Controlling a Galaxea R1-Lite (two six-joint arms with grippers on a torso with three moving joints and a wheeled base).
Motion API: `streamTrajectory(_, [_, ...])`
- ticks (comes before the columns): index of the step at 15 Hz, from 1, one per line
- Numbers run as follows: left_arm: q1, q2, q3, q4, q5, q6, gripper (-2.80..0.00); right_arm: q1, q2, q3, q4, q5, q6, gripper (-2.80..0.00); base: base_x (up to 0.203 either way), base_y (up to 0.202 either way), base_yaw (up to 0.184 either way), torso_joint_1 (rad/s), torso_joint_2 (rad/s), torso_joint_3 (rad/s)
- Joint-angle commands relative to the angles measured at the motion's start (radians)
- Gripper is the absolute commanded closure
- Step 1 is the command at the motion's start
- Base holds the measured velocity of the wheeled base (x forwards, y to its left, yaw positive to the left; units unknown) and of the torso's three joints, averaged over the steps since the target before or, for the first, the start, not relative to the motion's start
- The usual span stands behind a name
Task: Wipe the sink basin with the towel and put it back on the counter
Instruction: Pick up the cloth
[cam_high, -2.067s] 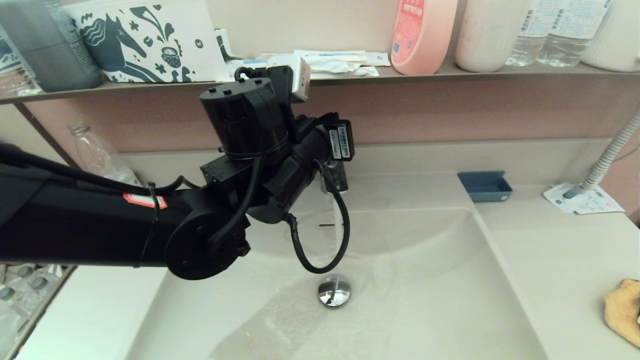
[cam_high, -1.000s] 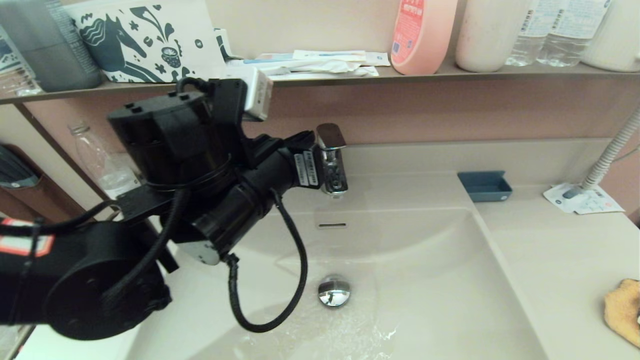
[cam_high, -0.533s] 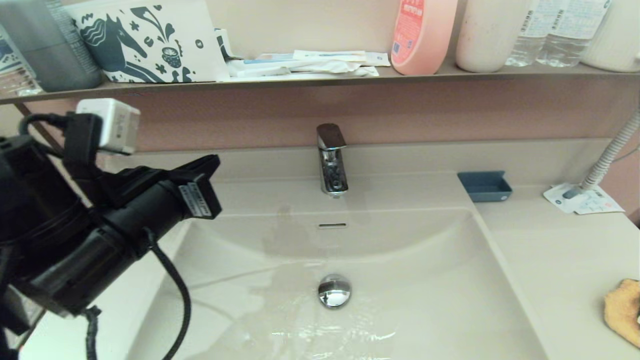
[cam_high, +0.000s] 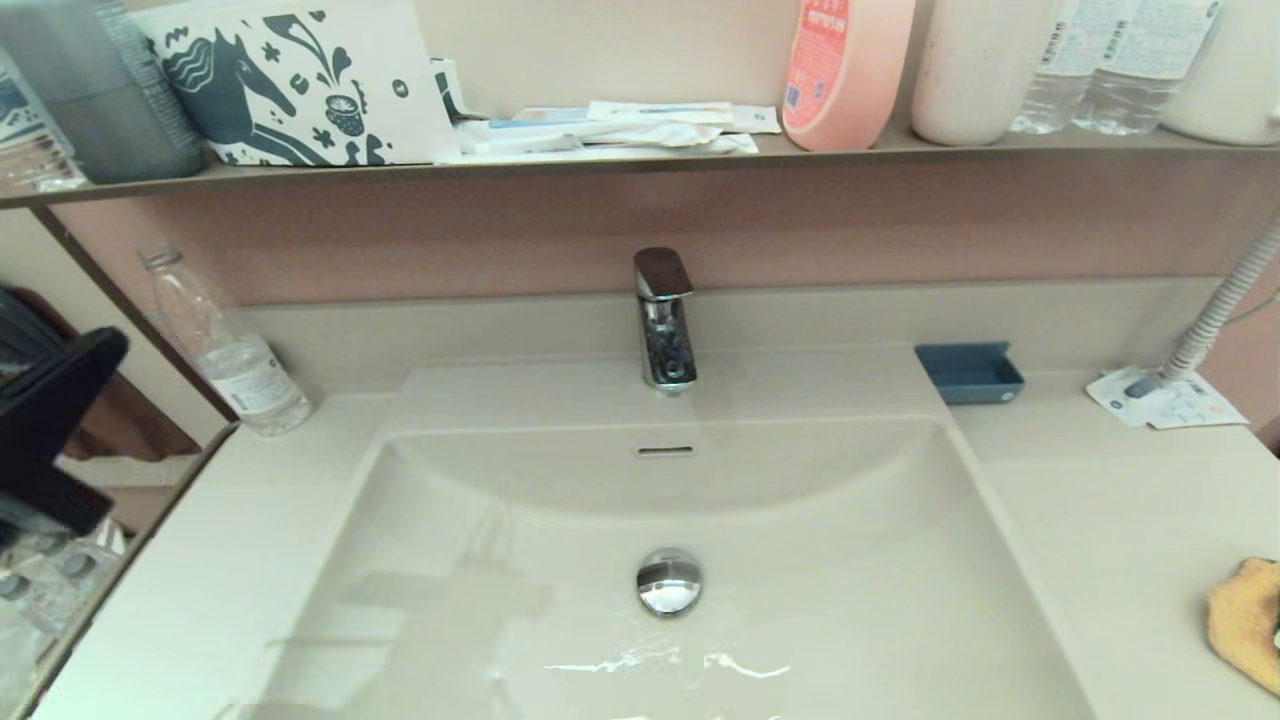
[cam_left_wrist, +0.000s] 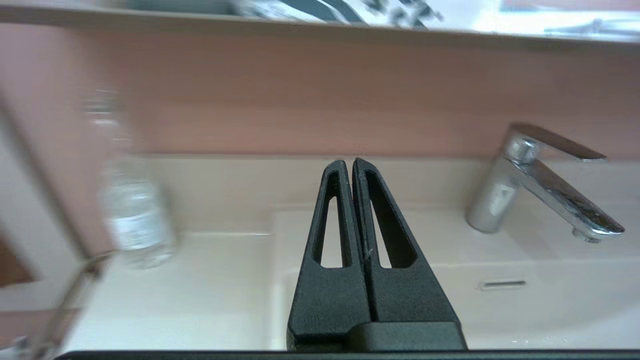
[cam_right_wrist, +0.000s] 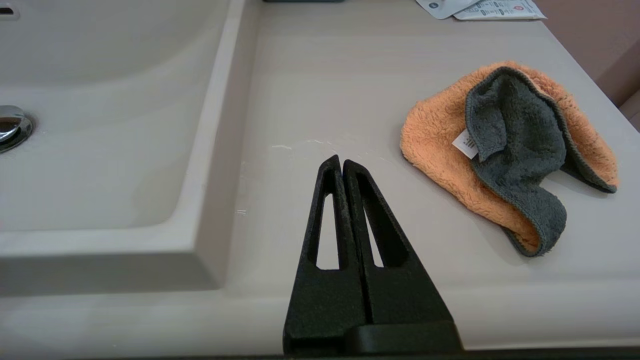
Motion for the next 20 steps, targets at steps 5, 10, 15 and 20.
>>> streamTrajectory(5, [0.179, -0.306, 0.096, 0.074, -0.011, -0.035, 0.0, 0.0, 0.0, 0.0, 0.0, 0.0, 0.0, 0.0, 0.0, 0.0, 0.0, 0.0, 0.0, 0.0])
streamTrajectory(10, [0.208, -0.454, 0.194, 0.114, -0.022, -0.034, 0.0, 0.0, 0.0, 0.0, 0.0, 0.0, 0.0, 0.0, 0.0, 0.0, 0.0, 0.0, 0.0, 0.0])
streamTrajectory(15, [0.281, -0.581, 0.255, 0.253, -0.016, -0.088, 0.0, 0.0, 0.0, 0.0, 0.0, 0.0, 0.0, 0.0, 0.0, 0.0, 0.0, 0.0, 0.0, 0.0])
streamTrajectory(20, [0.322, -0.779, 0.311, 0.426, -0.046, -0.093, 0.0, 0.0, 0.0, 0.0, 0.0, 0.0, 0.0, 0.0, 0.0, 0.0, 0.0, 0.0, 0.0, 0.0])
